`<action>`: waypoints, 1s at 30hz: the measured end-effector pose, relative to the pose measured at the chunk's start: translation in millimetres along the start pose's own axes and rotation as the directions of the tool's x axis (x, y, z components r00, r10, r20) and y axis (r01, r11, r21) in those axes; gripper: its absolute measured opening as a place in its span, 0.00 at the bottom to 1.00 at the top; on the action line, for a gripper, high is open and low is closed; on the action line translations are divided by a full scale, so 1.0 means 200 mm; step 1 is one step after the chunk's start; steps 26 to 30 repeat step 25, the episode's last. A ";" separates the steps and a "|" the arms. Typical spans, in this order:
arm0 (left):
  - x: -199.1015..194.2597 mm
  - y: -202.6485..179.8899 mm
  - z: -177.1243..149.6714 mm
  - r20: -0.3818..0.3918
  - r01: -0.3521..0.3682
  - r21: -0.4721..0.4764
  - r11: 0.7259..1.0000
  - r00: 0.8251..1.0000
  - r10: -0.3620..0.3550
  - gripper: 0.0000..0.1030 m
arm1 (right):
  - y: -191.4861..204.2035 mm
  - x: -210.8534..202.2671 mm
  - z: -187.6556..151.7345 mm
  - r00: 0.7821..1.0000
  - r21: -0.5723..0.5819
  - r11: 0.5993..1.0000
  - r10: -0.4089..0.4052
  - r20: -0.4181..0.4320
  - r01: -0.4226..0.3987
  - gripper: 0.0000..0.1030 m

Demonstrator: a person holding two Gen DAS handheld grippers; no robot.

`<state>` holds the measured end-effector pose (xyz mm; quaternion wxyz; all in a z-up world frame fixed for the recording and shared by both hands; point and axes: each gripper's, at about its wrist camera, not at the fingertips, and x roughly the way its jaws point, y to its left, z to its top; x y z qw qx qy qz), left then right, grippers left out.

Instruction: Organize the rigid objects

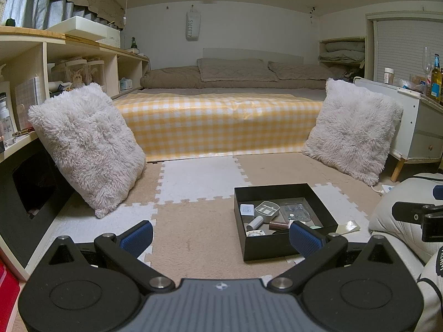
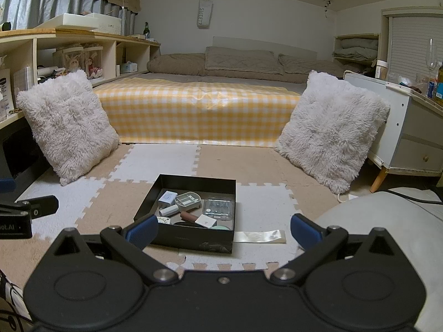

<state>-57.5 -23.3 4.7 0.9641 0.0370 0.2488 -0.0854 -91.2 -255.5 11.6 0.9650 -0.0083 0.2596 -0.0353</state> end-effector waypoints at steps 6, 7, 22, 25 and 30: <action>0.00 0.00 0.00 0.000 -0.001 -0.001 1.000 1.000 0.001 1.00 | 0.00 0.00 0.00 1.000 0.000 1.000 0.000 0.000 0.000 1.00; 0.00 0.00 0.00 0.000 -0.001 -0.001 1.000 1.000 0.001 1.00 | 0.00 0.00 0.00 1.000 0.000 1.000 -0.001 -0.001 0.001 1.00; 0.00 -0.02 0.00 0.000 0.003 0.001 1.000 1.000 -0.003 1.00 | 0.00 0.00 0.00 1.000 0.000 1.000 0.000 -0.001 0.000 1.00; 0.00 -0.02 0.01 -0.003 0.001 -0.001 1.000 1.000 -0.001 1.00 | 0.00 0.00 0.00 1.000 0.000 1.000 0.000 0.000 0.000 1.00; 0.00 -0.02 0.01 -0.003 0.001 -0.001 1.000 1.000 -0.001 1.00 | 0.00 0.00 0.00 1.000 0.000 1.000 0.000 0.000 0.000 1.00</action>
